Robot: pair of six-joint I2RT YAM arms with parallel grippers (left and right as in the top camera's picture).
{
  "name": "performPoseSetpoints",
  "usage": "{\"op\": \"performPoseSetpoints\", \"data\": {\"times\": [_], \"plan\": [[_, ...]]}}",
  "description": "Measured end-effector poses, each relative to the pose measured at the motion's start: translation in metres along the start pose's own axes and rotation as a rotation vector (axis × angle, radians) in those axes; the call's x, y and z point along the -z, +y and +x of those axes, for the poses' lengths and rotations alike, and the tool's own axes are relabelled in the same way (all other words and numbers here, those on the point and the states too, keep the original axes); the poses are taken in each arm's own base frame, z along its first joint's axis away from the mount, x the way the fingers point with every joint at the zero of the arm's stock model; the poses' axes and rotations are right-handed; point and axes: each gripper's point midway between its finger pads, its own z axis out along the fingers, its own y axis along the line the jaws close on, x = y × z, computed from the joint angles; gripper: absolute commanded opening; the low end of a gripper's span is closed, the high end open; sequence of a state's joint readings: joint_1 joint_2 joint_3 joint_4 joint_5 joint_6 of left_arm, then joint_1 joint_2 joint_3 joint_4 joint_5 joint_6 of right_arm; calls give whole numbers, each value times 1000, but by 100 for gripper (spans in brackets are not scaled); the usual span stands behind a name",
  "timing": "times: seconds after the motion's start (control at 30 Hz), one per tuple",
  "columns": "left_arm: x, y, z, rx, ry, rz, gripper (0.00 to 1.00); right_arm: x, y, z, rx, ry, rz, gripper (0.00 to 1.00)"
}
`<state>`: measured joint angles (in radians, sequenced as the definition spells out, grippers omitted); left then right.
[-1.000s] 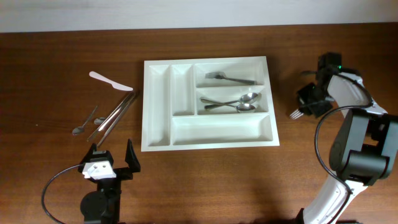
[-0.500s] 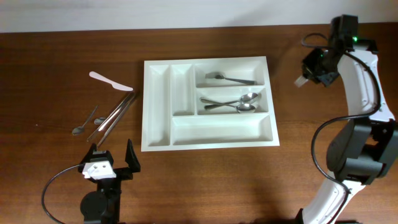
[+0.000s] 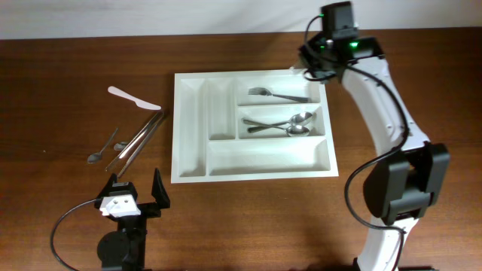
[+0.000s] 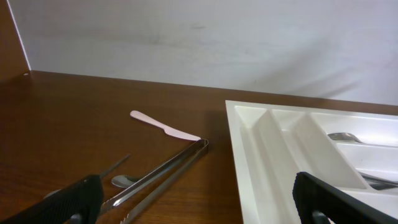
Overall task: Pack container
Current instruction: 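Lower the second fork into the top right compartment and release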
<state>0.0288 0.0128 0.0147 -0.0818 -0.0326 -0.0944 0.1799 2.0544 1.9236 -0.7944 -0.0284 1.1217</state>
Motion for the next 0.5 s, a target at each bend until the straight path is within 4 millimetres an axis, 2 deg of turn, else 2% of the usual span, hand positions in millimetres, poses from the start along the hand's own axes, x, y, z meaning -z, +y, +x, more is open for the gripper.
{"op": "performPoseSetpoints", "data": {"times": [0.17, 0.27, 0.37, 0.5], "plan": [[0, 0, 0, 0, 0, 0, 99, -1, 24, 19, -125, -79, -35, 4], [0, 0, 0, 0, 0, 0, 99, -7, 29, 29, -195, -107, -31, 4], [0, 0, 0, 0, 0, 0, 99, -23, 24, 41, -248, -107, -5, 4], [0, 0, 0, 0, 0, 0, 99, -56, 12, 58, -310, -82, 42, 4]]}}
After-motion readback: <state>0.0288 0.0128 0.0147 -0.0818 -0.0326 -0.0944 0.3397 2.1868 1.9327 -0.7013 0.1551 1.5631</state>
